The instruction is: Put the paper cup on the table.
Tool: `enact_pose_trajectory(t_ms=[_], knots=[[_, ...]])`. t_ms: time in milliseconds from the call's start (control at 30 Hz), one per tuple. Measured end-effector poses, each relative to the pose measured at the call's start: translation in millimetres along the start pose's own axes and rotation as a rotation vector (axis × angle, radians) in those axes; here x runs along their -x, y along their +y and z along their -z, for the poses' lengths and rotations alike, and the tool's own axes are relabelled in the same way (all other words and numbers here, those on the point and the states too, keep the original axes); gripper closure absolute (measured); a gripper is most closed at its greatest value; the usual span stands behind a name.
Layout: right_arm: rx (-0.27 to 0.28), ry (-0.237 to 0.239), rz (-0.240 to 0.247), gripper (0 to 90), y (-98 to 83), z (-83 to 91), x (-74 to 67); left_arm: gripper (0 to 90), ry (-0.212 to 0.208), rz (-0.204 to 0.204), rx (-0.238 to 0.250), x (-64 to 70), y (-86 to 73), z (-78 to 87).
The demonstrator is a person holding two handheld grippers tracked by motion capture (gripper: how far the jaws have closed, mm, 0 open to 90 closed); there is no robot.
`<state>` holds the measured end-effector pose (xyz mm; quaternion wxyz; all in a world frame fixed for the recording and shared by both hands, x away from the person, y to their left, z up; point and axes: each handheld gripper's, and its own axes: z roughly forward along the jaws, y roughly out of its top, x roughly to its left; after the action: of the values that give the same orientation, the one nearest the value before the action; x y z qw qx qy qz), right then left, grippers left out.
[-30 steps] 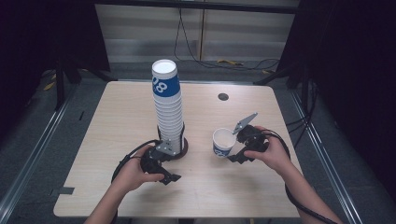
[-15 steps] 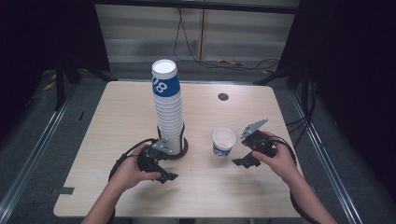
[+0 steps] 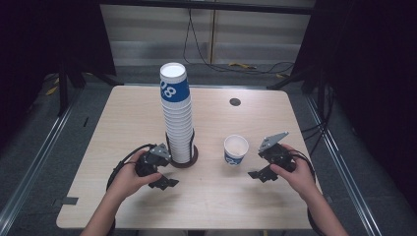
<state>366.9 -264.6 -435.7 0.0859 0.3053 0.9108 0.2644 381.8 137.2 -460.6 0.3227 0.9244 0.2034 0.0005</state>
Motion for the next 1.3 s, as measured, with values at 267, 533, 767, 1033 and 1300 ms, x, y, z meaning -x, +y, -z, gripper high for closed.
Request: enact_pose_trajectory(t_ms=[267,533,767,1033,1300], knots=[[0.037,0.004,-0.024,12.1,-12.8,-0.9,2.8,17.4,0.024,0.014,0.012,-10.4,-12.2,3.8],[0.032,-0.001,-0.042,12.1,-24.1,-4.4,4.1,17.4,0.036,0.047,0.042,-23.9,-27.3,7.8],[0.037,-0.020,-0.055,12.2,-31.9,-5.6,7.4,17.4,0.045,0.074,0.053,-33.6,-38.8,11.1],[0.049,-0.025,-0.072,12.2,-44.0,-6.7,12.0,17.4,0.042,0.083,0.037,-42.8,-52.5,11.1],[0.042,-0.056,-0.038,12.3,-52.4,-10.3,13.4,17.4,0.056,0.100,0.047,-50.3,-64.1,11.7]])
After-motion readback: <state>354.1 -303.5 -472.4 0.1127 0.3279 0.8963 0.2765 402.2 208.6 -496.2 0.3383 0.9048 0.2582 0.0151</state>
